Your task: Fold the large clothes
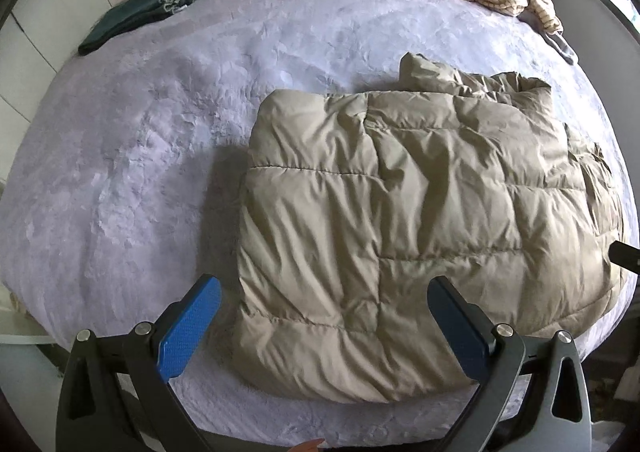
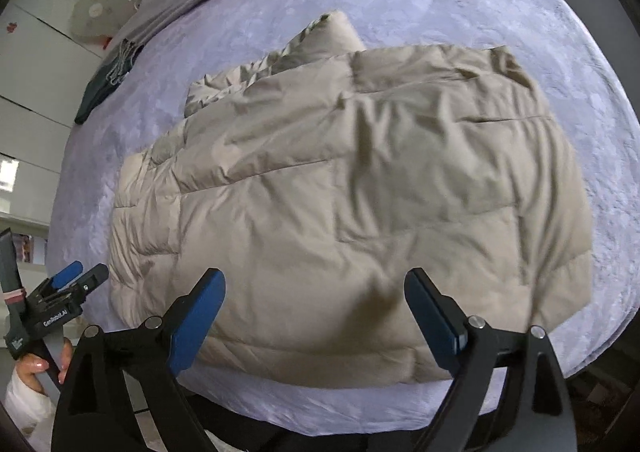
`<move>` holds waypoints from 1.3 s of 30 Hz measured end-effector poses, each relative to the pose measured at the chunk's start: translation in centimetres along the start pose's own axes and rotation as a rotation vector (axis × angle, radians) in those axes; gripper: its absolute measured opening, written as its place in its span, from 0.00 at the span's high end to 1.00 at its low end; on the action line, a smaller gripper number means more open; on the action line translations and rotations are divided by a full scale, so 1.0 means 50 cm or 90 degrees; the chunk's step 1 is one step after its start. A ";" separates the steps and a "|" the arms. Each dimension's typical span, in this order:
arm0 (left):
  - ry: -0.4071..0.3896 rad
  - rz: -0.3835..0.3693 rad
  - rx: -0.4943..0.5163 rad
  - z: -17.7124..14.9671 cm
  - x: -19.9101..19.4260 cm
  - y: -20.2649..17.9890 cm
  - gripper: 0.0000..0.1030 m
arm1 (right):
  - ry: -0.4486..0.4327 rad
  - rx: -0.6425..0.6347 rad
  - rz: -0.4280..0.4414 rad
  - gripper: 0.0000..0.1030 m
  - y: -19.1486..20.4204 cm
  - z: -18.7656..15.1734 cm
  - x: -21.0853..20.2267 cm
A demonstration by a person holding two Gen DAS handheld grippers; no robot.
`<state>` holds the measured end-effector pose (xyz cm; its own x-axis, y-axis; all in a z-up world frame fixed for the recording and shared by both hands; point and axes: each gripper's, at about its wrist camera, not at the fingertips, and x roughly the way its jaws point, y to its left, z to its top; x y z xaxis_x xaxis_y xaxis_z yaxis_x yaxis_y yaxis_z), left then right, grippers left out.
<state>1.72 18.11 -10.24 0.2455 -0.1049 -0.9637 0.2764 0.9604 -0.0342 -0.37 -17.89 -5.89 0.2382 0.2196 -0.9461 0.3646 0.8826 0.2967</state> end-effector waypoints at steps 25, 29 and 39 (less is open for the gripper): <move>0.055 -0.061 0.000 0.039 0.095 0.035 0.00 | 0.060 0.025 -0.021 0.09 0.075 0.024 0.093; 0.044 -0.110 0.007 0.057 0.104 0.066 0.00 | 0.067 0.025 -0.034 0.09 0.079 0.024 0.107; 0.119 -0.279 -0.026 0.073 0.205 0.178 0.00 | 0.075 0.028 -0.058 0.09 0.086 0.023 0.130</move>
<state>10.08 24.62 -19.44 -0.0592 -0.4581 -0.8869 0.2785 0.8457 -0.4553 3.80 -13.16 -10.64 0.0959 0.1884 -0.9774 0.4194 0.8828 0.2114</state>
